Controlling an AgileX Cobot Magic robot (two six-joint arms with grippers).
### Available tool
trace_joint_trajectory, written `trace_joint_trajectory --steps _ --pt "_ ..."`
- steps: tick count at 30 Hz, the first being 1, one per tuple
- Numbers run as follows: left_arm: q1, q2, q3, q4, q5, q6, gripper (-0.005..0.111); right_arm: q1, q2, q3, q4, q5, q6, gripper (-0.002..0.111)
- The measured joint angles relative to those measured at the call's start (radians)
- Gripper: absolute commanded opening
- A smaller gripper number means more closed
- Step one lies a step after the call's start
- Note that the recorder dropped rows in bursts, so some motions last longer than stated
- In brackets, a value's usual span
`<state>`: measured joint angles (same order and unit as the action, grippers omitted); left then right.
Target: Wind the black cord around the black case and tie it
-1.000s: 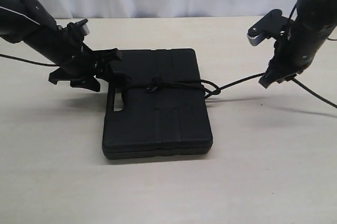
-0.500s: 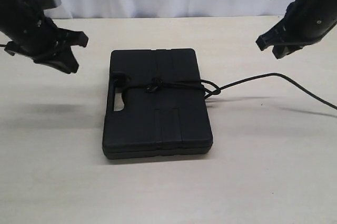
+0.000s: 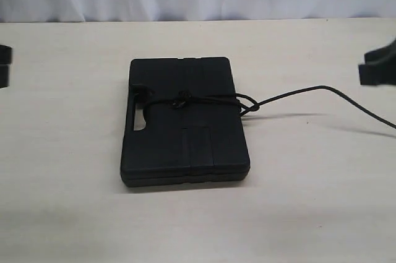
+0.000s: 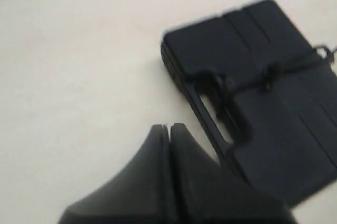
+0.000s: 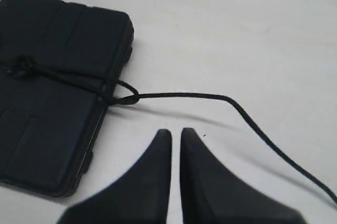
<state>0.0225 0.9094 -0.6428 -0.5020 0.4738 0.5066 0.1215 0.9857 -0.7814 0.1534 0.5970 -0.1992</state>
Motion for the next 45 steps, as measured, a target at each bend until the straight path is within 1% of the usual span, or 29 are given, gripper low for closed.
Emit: trace_joint_trajectory --steps 1,2,3,4,6,8,10,18,23,28,30,32,33,35,36,37,38,40,42,45 --pt "0.0 -0.088 0.047 -0.002 -0.057 0.007 0.0 0.0 -0.061 0.065 0.003 -0.056 -0.021 0.005" --pt "0.0 -0.236 0.125 -0.002 -0.165 0.016 0.0 0.0 -0.161 0.183 0.005 -0.184 -0.054 0.005" --pt "0.0 -0.309 0.166 -0.002 -0.233 0.018 0.0 0.0 -0.22 0.247 0.01 -0.267 -0.064 0.005" --pt "0.0 -0.411 0.237 -0.002 -0.383 0.018 0.0 0.0 -0.291 0.368 0.012 -0.447 -0.074 0.005" --pt "0.0 -0.504 0.33 -0.002 -0.55 0.018 0.0 0.0 -0.356 0.503 0.014 -0.739 -0.078 0.005" --pt "0.0 -0.527 0.358 -0.002 -0.597 0.018 0.0 0.0 -0.38 0.566 0.018 -0.897 -0.078 0.005" --pt "0.0 -0.537 0.37 -0.002 -0.608 0.018 0.0 0.0 -0.414 0.62 0.044 -0.986 -0.078 0.005" --pt "-0.003 -0.538 0.372 -0.002 -0.61 0.018 0.0 0.0 -0.436 0.63 0.093 -0.995 -0.078 0.005" --pt "-0.071 -0.54 0.372 -0.002 -0.614 0.018 0.0 0.0 -0.449 0.647 0.097 -1.01 -0.078 0.005" --pt "-0.116 -0.553 0.372 -0.002 -0.616 0.018 0.0 0.0 -0.514 0.75 0.099 -1.062 -0.078 0.005" --pt "-0.12 -0.563 0.379 0.017 -0.628 0.018 0.0 -0.002 -0.581 0.773 0.123 -0.993 -0.078 0.005" --pt "-0.12 -0.582 0.419 0.102 -0.694 0.018 0.0 -0.002 -0.665 0.777 0.13 -0.896 -0.078 0.005" --pt "-0.12 -0.592 0.447 0.152 -0.748 0.019 0.0 -0.002 -0.701 0.777 0.13 -0.858 -0.078 0.005" --pt "-0.12 -0.619 0.544 0.272 -0.877 0.019 0.0 -0.002 -0.796 0.777 0.118 -0.779 -0.076 0.005" --pt "-0.12 -0.634 0.59 0.304 -0.917 0.019 0.0 -0.002 -0.835 0.777 0.103 -0.757 -0.076 0.005" --pt "-0.12 -0.654 0.617 0.331 -0.922 0.019 0.0 -0.002 -0.876 0.779 0.081 -0.734 -0.076 0.005" --pt "-0.12 -0.679 0.629 0.35 -0.887 0.019 0.0 -0.002 -0.93 0.779 0.036 -0.724 -0.076 0.005" --pt "-0.12 -0.723 0.637 0.378 -0.802 0.021 0.0 -0.008 -0.97 0.78 -0.047 -0.737 -0.076 0.005" --pt "-0.12 -0.767 0.641 0.393 -0.716 0.02 0.0 -0.015 -0.977 0.78 -0.139 -0.768 -0.076 0.005" --pt "-0.12 -0.829 0.641 0.404 -0.621 0.02 0.0 -0.028 -0.98 0.78 -0.207 -0.809 -0.076 0.005"
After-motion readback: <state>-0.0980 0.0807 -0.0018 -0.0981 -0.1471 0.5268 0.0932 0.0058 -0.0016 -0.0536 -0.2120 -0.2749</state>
